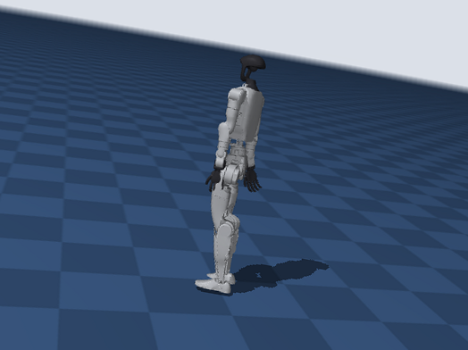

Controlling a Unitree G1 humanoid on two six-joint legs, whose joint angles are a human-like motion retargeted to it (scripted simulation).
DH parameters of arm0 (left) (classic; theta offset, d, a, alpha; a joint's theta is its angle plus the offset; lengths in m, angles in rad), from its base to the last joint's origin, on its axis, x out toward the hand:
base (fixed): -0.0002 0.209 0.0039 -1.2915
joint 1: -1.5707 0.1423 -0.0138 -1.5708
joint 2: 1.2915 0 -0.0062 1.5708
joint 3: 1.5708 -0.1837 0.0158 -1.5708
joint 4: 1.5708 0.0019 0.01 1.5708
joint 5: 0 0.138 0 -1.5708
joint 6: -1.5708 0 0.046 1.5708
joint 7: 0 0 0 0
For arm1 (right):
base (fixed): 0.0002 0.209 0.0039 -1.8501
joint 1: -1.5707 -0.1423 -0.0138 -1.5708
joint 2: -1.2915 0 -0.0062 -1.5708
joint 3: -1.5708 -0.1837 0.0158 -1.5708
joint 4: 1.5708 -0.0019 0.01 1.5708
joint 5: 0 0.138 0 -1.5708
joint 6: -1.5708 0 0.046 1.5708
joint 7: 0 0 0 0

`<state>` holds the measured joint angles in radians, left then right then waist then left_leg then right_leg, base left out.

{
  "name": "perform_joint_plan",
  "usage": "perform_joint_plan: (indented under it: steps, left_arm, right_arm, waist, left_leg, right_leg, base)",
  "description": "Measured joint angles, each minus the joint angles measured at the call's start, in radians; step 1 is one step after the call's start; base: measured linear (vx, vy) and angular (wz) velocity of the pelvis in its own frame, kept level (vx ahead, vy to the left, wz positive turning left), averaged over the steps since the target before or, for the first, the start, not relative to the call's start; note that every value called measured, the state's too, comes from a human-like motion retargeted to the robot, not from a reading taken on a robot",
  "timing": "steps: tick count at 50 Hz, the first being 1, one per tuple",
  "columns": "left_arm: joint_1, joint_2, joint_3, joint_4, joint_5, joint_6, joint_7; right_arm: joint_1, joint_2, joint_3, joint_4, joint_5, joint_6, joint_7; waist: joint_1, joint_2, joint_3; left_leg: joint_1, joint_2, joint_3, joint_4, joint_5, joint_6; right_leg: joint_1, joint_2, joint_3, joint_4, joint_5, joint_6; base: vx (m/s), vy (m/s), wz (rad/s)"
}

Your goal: Upper body actions

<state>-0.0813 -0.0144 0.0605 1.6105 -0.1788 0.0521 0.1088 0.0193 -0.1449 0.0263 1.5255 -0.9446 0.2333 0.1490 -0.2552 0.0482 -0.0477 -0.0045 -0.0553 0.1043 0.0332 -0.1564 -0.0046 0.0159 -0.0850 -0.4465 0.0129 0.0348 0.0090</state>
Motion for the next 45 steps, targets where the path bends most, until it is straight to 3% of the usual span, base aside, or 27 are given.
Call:
perform_joint_plan:
  steps: [3, 7, 13, 16, 20, 25, 30, 35, 38, 41, 45]
  left_arm:
    - [0.013, -0.004, 0.013, -0.039, 0.007, -0.024, 0.034]
    - [0.059, -0.067, 0.128, -0.221, -0.042, -0.070, 0.152]
    - [0.053, -0.089, 0.191, -0.691, -0.135, -0.257, 0.283]
    - [0.006, 0.003, 0.137, -0.964, -0.012, -0.261, 0.414]
    - [-0.134, 0.230, 0.096, -1.277, 0.230, -0.187, 0.585]
    - [-0.394, 0.500, 0.121, -1.541, 0.456, -0.138, 0.627]
    - [-0.687, 0.638, 0.101, -1.515, 0.529, -0.143, 0.576]
    - [-0.942, 0.652, 0.038, -1.221, 0.460, -0.044, 0.423]
    - [-1.013, 0.647, 0.010, -1.084, 0.432, 0.031, 0.438]
    - [-0.978, 0.662, 0.035, -1.141, 0.441, 0.059, 0.446]
    - [-0.830, 0.652, 0.098, -1.377, 0.485, -0.024, 0.490]
  right_arm:
    - [0.029, 0.017, -0.059, -0.008, 0.151, -0.022, -0.017]
    - [0.030, 0.016, -0.098, -0.014, 0.217, -0.049, -0.006]
    - [0.006, -0.014, -0.070, -0.046, 0.155, -0.058, 0.078]
    - [0.005, -0.017, -0.069, -0.069, 0.131, -0.069, 0.072]
    - [0.009, -0.008, -0.075, -0.088, 0.141, -0.080, 0.051]
    - [0.007, 0.006, -0.056, -0.094, 0.139, -0.086, 0.083]
    - [0.009, -0.003, -0.017, -0.097, 0.076, -0.092, 0.083]
    - [0.006, -0.025, 0.005, -0.095, 0.026, -0.106, 0.084]
    - [0.003, -0.036, -0.005, -0.090, 0.028, -0.108, 0.087]
    - [-0.004, -0.036, -0.026, -0.088, 0.039, -0.097, 0.087]
    - [-0.012, -0.030, -0.064, -0.075, 0.088, -0.087, 0.073]
  waist:
    - [0.028, -0.014, -0.005]
    - [0.017, -0.018, -0.003]
    - [0.015, -0.019, 0.019]
    - [0.026, -0.019, 0.015]
    - [0.020, -0.015, -0.004]
    - [0.022, -0.005, -0.038]
    - [0.012, 0.024, -0.074]
    - [-0.003, 0.056, -0.095]
    - [-0.004, 0.068, -0.101]
    - [-0.008, 0.076, -0.101]
    - [-0.012, 0.069, -0.084]
  left_leg:
    - [-0.003, -0.009, 0.018, -0.001, -0.001, 0.001]
    - [-0.004, -0.006, 0.011, -0.002, 0.000, 0.000]
    - [0.014, -0.005, 0.010, -0.003, -0.001, 0.000]
    - [0.014, -0.006, 0.008, -0.002, 0.001, -0.001]
    - [0.004, -0.010, -0.011, -0.001, 0.006, -0.001]
    - [-0.007, -0.004, -0.008, 0.000, 0.006, -0.003]
    - [-0.014, 0.003, -0.008, 0.003, 0.001, -0.003]
    - [-0.021, 0.010, -0.007, 0.006, -0.002, -0.003]
    - [-0.023, 0.012, -0.003, 0.006, -0.003, -0.004]
    - [-0.024, 0.011, 0.004, 0.004, -0.007, -0.004]
    - [-0.013, 0.003, 0.009, 0.001, -0.011, -0.003]
  right_leg:
    - [-0.007, 0.017, 0.012, -0.005, -0.005, -0.024]
    - [-0.003, 0.008, 0.006, -0.003, -0.006, -0.013]
    - [0.007, 0.003, 0.006, 0.000, 0.000, -0.009]
    - [0.009, 0.000, 0.003, 0.000, -0.001, -0.009]
    - [0.011, 0.000, -0.019, -0.005, -0.001, -0.011]
    - [0.005, 0.003, -0.018, -0.004, -0.006, -0.009]
    - [-0.002, 0.012, -0.015, -0.006, -0.008, -0.009]
    - [-0.006, 0.018, -0.013, -0.006, -0.010, -0.007]
    - [-0.010, 0.018, -0.010, -0.006, -0.009, -0.005]
    - [-0.019, 0.015, 0.000, -0.004, -0.007, -0.004]
    - [-0.020, 0.009, 0.009, -0.004, -0.004, -0.006]
  base:
    - [0.01, 0.02, -0.16]
    - [0.00, 0.06, 0.07]
    - [-0.07, 0.06, -0.02]
    - [0.00, 0.00, 0.00]
    - [0.00, -0.03, 0.29]
    - [0.03, -0.02, 0.06]
    - [0.10, 0.06, -0.10]
    - [0.06, 0.07, -0.03]
    - [0.01, 0.02, -0.01]
    - [0.03, 0.00, -0.15]
    - [0.01, 0.00, -0.11]
